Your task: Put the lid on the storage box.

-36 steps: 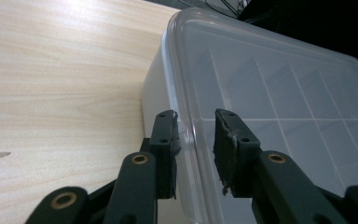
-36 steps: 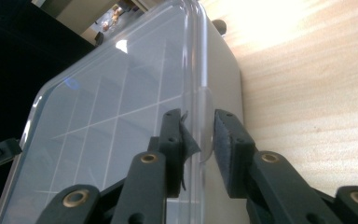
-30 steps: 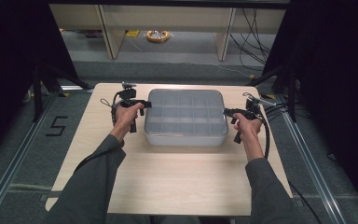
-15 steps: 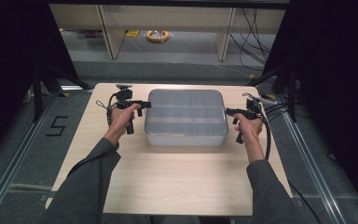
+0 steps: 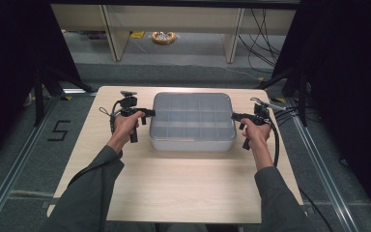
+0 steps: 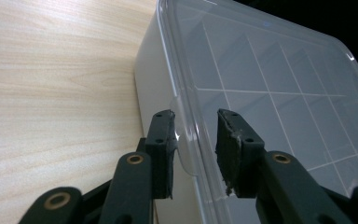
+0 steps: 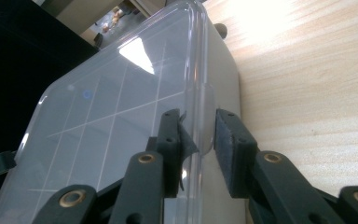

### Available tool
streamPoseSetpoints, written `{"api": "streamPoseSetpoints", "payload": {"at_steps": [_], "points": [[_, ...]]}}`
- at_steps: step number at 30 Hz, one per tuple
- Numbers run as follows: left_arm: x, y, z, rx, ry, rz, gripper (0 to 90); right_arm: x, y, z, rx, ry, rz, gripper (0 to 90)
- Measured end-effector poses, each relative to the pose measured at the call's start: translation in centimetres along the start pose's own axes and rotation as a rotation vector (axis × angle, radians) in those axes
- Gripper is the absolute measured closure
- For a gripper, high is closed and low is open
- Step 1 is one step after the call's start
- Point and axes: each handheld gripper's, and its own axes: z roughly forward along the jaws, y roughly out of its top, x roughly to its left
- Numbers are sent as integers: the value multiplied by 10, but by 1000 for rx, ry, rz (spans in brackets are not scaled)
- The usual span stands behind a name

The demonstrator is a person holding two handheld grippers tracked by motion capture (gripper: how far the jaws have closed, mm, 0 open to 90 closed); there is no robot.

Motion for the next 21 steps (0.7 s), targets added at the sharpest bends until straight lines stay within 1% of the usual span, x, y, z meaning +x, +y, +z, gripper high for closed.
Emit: {"api": "streamPoseSetpoints", "payload": {"at_steps": [1, 2, 3, 4, 5, 6, 7, 8, 9, 10, 11, 12, 15, 17, 18, 20, 21], "points": [[-1, 0, 0, -1, 5, 8, 674, -1, 0, -1, 5, 6, -1, 731], [-2, 0, -1, 3, 4, 12, 675, -1, -1, -1, 1, 2, -6, 729], [-2, 0, -1, 0, 13, 14, 679, 2, -2, -2, 7, 8, 35, 728], [-1, 1, -1, 3, 9, 21, 683, -2, -3, -2, -5, 0, -13, 728], [-2, 0, -1, 3, 10, 17, 688, -3, -4, -2, -4, 10, -6, 728], [-2, 0, -2, 2, 12, 23, 689, 0, -4, -3, 1, 21, 36, 727], [-2, 0, -2, 3, 17, 19, 688, -2, -5, -3, -6, 11, -3, 726], [-2, 0, -2, 5, 18, 25, 689, -2, -6, -3, -5, 15, -7, 723], [-2, 0, -2, 4, 19, 23, 691, 0, -6, -4, -8, 17, 0, 719], [-1, 1, -2, 5, 13, 29, 692, 1, -7, -4, -5, 15, -4, 716], [-1, 0, -2, 5, 17, 16, 692, 3, -7, -5, 6, 11, 5, 715], [-1, 0, -2, 3, 19, 20, 692, 3, -7, -5, -2, 2, -18, 714], [0, 0, -3, 3, 19, 31, 694, 4, -8, -3, -7, -12, -50, 713], [0, 0, -3, 2, 19, 32, 693, 5, -9, -4, 4, -16, -35, 714], [0, 1, -3, -1, 18, 26, 696, 5, -9, -4, 0, -11, -39, 714], [-1, 1, -2, -4, 24, 26, 700, 6, -9, -4, 5, -22, -46, 712], [-2, 0, -1, -5, 28, 18, 694, 6, -8, -4, 2, -16, -59, 712]]}}
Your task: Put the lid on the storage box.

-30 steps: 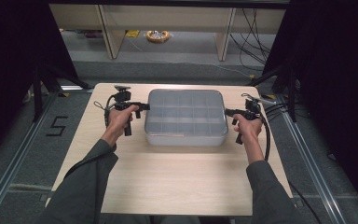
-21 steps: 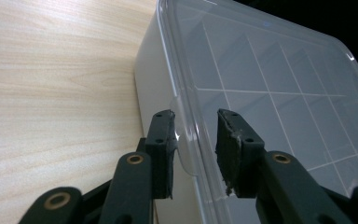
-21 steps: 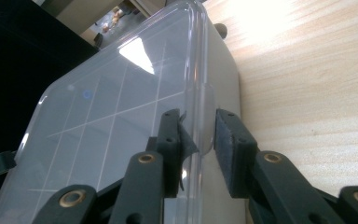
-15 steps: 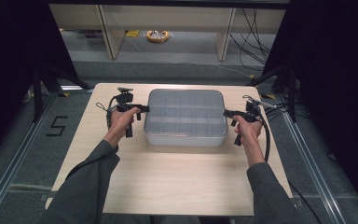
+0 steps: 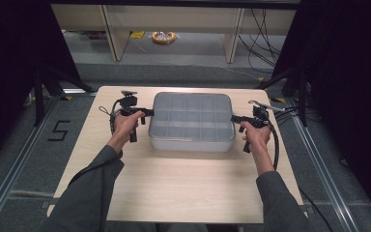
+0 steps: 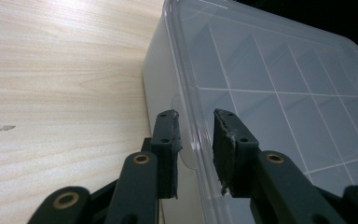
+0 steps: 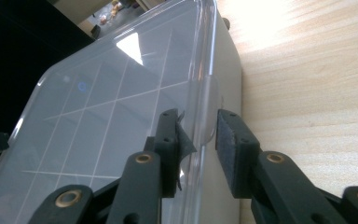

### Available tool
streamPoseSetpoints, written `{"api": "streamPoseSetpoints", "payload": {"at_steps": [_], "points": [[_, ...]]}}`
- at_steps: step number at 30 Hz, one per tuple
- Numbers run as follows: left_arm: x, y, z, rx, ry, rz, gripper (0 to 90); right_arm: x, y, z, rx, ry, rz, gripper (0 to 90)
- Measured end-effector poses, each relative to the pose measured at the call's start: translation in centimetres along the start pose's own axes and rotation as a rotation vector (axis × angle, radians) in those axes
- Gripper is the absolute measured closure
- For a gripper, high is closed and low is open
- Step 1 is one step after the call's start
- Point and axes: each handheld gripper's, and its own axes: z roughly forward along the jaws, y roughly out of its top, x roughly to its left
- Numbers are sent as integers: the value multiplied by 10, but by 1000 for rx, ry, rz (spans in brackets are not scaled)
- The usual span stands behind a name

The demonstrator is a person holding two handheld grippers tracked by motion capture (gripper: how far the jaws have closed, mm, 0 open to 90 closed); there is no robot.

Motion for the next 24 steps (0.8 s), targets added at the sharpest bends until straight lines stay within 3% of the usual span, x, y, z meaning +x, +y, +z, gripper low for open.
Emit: {"api": "streamPoseSetpoints", "payload": {"at_steps": [3, 7, 8, 10, 11, 15, 16, 17, 18, 24], "points": [[0, 0, -1, 4, -5, 4, 692, 1, 0, -1, 9, 10, 14, 714], [0, -1, -2, 9, -9, 21, 691, 1, 1, 1, -6, -18, -10, 716], [0, -1, -3, 8, -9, 23, 690, 1, 1, 2, -3, -22, 7, 716], [1, -1, -2, 9, -14, 19, 690, 0, 2, 2, -8, -21, -23, 716], [1, -2, -2, 8, -13, 19, 690, 2, 2, 1, 4, -23, -9, 717], [1, -2, -2, 5, -17, 13, 680, 3, 3, 2, -7, -36, -28, 720], [1, -2, -2, 7, -20, 7, 669, 3, 3, 2, -2, -37, -10, 724], [1, -2, -1, 5, -21, 0, 641, -4, 5, 4, -27, -30, -89, 725], [1, -2, -1, 7, -23, -2, 635, 0, 4, 2, -2, -36, -26, 723], [2, -1, -3, 8, -4, -18, 542, 0, 5, 1, -11, -56, -38, 649]]}}
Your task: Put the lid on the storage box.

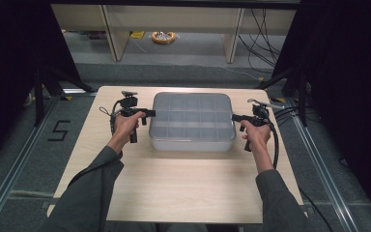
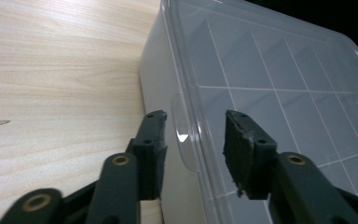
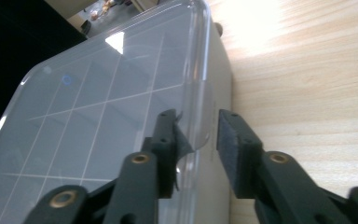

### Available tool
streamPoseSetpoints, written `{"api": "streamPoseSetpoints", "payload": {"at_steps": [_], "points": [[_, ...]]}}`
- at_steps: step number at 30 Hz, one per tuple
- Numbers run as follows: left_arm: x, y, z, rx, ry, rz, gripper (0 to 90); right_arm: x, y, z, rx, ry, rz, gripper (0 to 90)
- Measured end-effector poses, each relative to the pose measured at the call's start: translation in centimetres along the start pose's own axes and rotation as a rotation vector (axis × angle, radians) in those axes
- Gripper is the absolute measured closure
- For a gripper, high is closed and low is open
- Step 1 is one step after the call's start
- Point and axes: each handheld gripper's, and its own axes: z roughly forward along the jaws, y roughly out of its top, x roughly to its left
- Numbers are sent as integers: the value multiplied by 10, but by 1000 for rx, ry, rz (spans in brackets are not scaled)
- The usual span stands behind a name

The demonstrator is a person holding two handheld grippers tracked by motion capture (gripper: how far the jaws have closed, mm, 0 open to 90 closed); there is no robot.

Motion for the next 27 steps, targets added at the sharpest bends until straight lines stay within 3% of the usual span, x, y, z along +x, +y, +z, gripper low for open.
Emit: {"api": "streamPoseSetpoints", "payload": {"at_steps": [4, 5, 6, 7, 8, 9, 13, 15, 16, 17, 18, 19, 20, 23, 27], "points": [[5, 1, -6, -15, -1, -26, 476, -2, 1, -4, 5, 10, 29, 610], [6, 1, -8, -19, -3, -29, 468, -3, 2, -5, -14, 21, 15, 591], [7, 1, -9, -24, -5, -34, 462, -3, 2, -7, -2, 14, 29, 583], [8, 1, -11, -29, -10, -41, 454, -5, 3, -8, -9, 31, 4, 583], [9, 1, -12, -39, -19, -47, 449, -4, 3, -9, -13, 7, 1, 578], [9, 1, -14, -40, -24, -44, 443, -3, 3, -10, -18, 33, 25, 568], [8, 0, -22, -50, -37, -34, 435, 2, 2, -14, -13, 44, 32, 540], [8, -1, -26, -51, -40, -24, 429, 3, 2, -15, -23, 46, -3, 529], [7, -2, -28, -50, -44, -16, 426, -1, 3, -14, -38, 38, -79, 521], [8, -3, -30, -49, -48, -13, 424, 5, 1, -17, -12, 39, 0, 515], [8, -3, -32, -46, -50, 6, 421, 4, 1, -17, -19, 34, -32, 509], [8, -4, -34, -53, -59, -3, 416, 6, 1, -19, -8, 39, -13, 499], [8, -5, -37, -53, -62, 5, 413, 5, 1, -19, -21, 36, -45, 491], [8, -8, -43, -59, -69, 13, 408, 6, 1, -24, -35, 41, -59, 480], [7, -12, -52, -60, -64, 37, 387, 10, -1, -32, -33, 50, -32, 461]]}}
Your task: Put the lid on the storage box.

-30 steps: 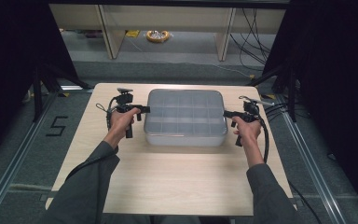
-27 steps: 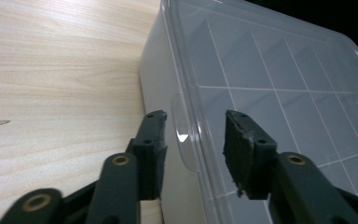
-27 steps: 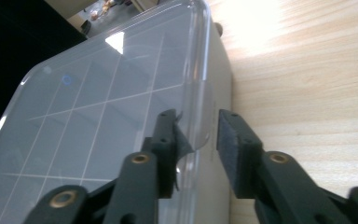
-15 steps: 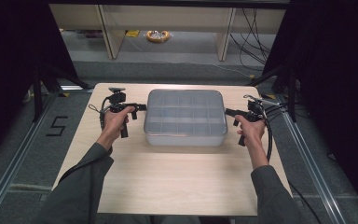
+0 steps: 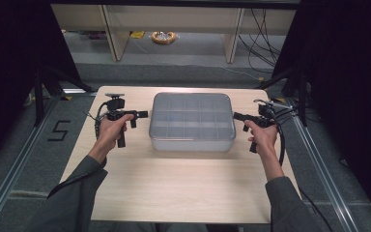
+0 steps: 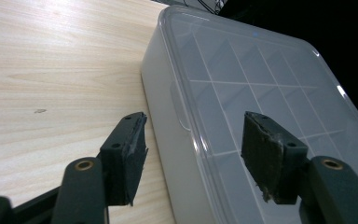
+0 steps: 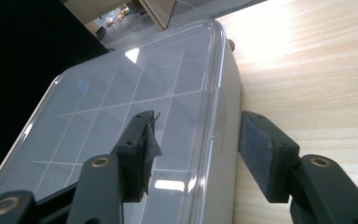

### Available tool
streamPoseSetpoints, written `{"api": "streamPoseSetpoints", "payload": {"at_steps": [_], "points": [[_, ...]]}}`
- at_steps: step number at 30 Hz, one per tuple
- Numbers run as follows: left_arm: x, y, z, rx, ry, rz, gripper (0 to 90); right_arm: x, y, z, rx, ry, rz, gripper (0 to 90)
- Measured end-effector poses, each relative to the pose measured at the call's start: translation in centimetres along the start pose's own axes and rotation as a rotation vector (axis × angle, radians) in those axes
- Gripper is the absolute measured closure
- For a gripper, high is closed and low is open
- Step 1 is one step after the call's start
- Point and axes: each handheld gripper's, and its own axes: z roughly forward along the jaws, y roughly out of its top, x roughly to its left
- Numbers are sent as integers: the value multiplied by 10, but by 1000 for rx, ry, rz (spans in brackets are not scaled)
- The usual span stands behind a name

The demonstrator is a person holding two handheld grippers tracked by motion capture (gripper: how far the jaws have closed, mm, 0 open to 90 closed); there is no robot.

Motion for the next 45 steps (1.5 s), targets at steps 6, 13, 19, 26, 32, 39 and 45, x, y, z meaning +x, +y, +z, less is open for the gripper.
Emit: {"api": "streamPoseSetpoints", "payload": {"at_steps": [6, 13, 19, 26, 32, 39, 45], "points": [[2, -8, -11, -1, -11, 9, 367, -1, -4, -8, -10, 4, -85, 438], [5, -20, -22, -2, -11, 32, 342, 2, -13, -18, -14, 14, -111, 403], [6, -31, -30, 0, -25, 43, 331, 7, -19, -27, -20, 15, -170, 392], [3, -41, -37, -2, -33, 64, 317, 12, -26, -34, -28, 33, -250, 384], [-1, -50, -44, -5, -48, 92, 307, 19, -34, -40, -28, 38, -289, 368], [-7, -64, -53, -4, -58, 125, 297, 27, -44, -48, -6, 37, -324, 316], [-11, -77, -60, -6, -67, 147, 275, 34, -53, -52, -14, 46, -352, 291]]}}
